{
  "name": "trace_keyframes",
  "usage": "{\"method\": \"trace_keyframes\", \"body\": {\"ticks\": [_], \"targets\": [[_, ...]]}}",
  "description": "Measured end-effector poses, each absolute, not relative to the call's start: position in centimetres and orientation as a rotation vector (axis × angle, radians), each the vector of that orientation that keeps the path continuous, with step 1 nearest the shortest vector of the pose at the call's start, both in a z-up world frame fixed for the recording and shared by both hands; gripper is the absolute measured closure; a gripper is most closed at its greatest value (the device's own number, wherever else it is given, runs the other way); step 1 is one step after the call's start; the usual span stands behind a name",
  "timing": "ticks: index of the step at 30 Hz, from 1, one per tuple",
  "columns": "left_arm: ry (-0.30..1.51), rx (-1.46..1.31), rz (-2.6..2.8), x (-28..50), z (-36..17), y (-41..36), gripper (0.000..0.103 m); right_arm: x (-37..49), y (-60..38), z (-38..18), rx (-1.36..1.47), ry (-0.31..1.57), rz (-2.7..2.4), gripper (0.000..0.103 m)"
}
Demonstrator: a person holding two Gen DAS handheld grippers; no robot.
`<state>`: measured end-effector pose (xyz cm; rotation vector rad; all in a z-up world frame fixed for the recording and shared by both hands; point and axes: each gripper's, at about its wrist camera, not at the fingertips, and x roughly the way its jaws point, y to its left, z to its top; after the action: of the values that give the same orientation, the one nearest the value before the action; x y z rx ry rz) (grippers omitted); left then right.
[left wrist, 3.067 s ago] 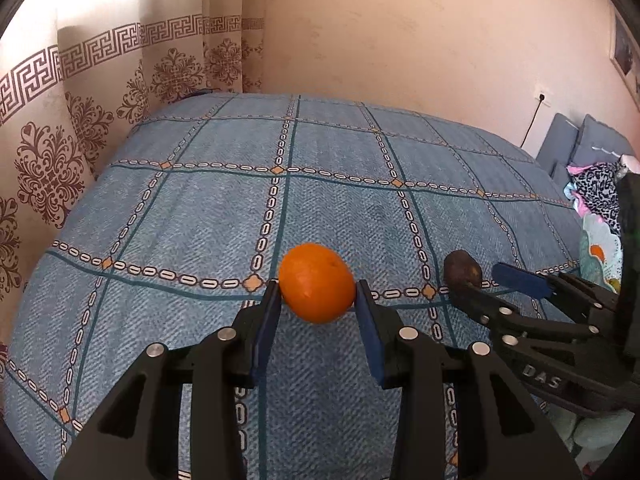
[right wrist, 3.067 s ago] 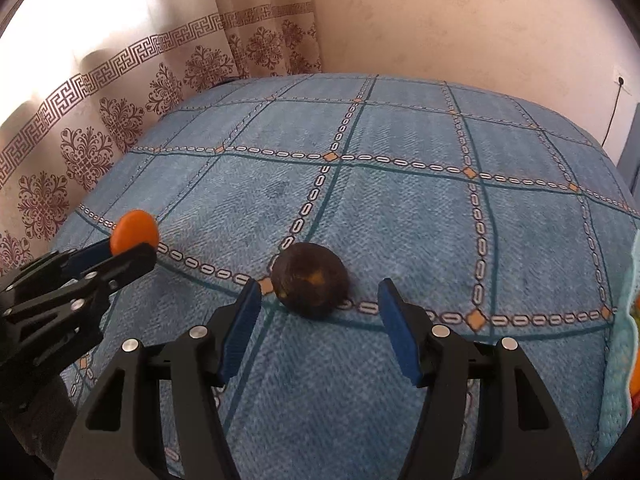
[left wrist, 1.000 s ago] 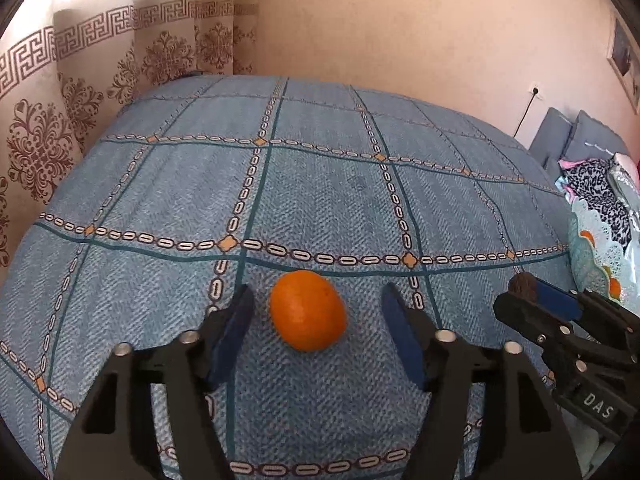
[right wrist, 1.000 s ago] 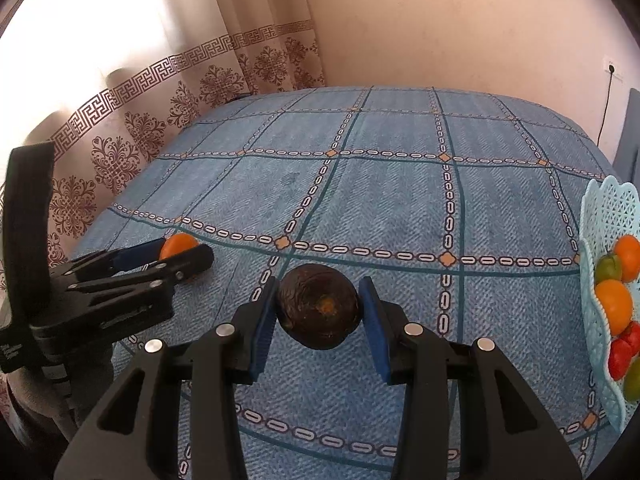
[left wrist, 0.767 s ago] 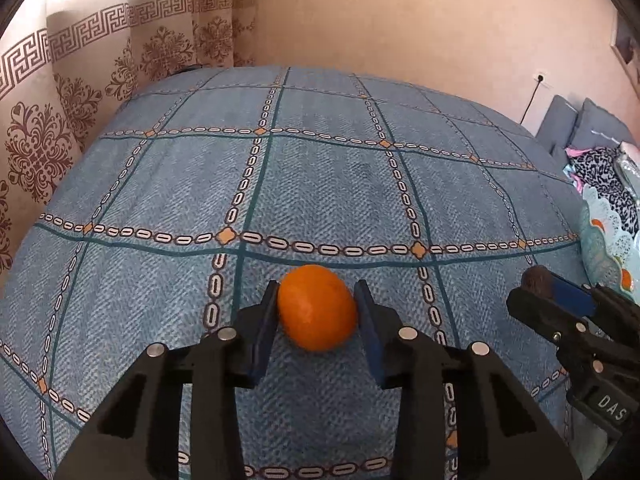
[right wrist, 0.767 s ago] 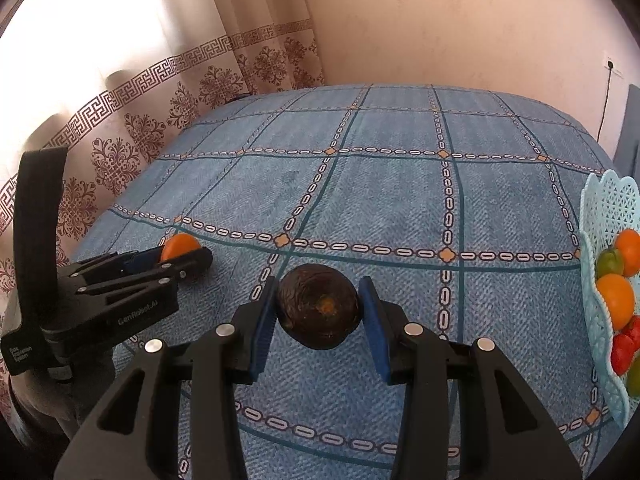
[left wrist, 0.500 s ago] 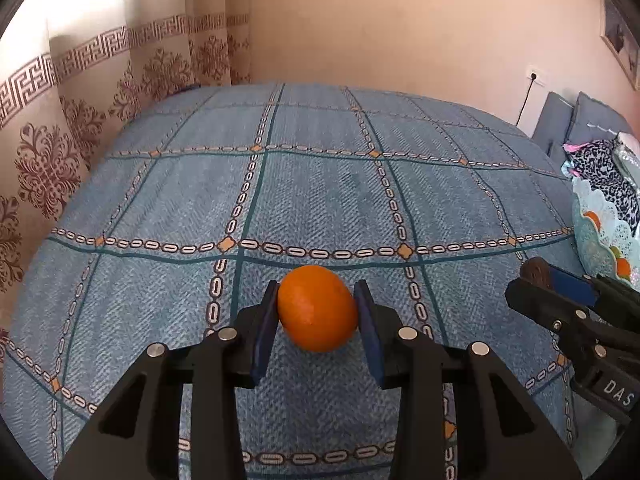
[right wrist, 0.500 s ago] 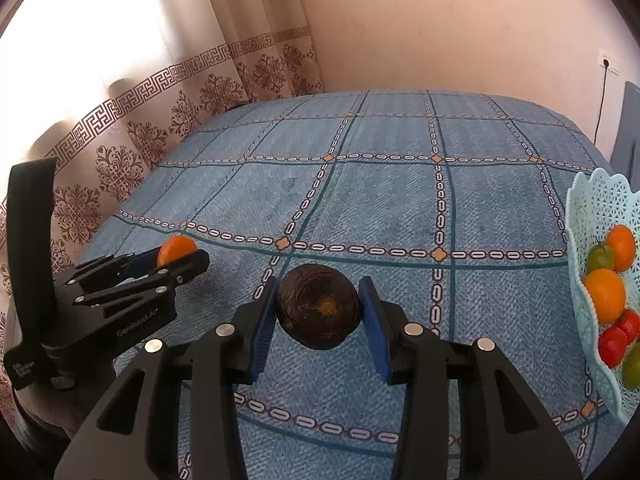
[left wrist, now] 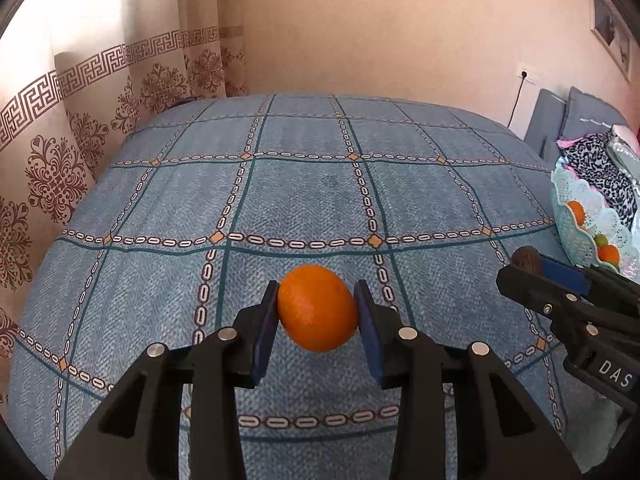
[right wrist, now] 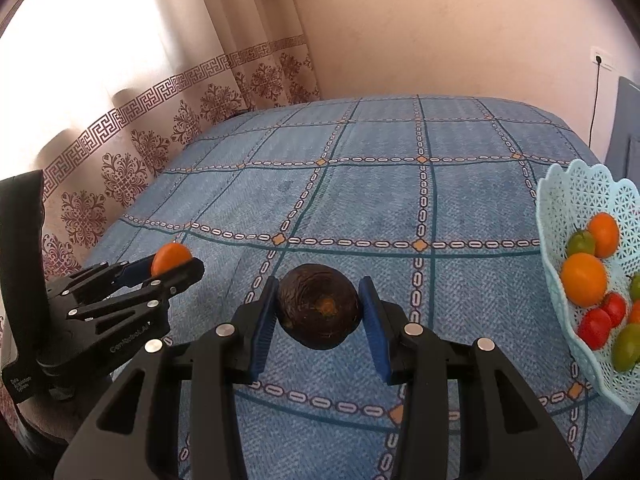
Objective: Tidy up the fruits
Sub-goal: 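Lift and carry the orange and dark brown fruit in both tools over the basket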
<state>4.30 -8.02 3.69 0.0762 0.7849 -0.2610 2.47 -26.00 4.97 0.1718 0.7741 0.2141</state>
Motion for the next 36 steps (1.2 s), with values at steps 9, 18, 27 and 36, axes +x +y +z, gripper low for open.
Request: {"method": "trace_keyframes", "body": {"ticks": [9,18,27,36], "targets": [[0.790,0.076,-0.263,3.2,3.8,-8.1,0.065,0.6,-27.5,5.5,0.187,0.755,0.198,0.061],[0.753,0.102,-0.302,1.3,5.6,-10.2,0.065,-1.2,-29.8,6.8,0.208,0.707,0.175,0.061],[0.719,0.133,-0.361,0.4,7.4,-13.3,0.065,-2.8,-33.2,7.7,0.230,0.665,0.117,0.061],[0.706,0.174,-0.403,-0.1,8.2,-16.1,0.065,-4.3,-37.1,8.5,0.257,0.627,0.040,0.061]]}}
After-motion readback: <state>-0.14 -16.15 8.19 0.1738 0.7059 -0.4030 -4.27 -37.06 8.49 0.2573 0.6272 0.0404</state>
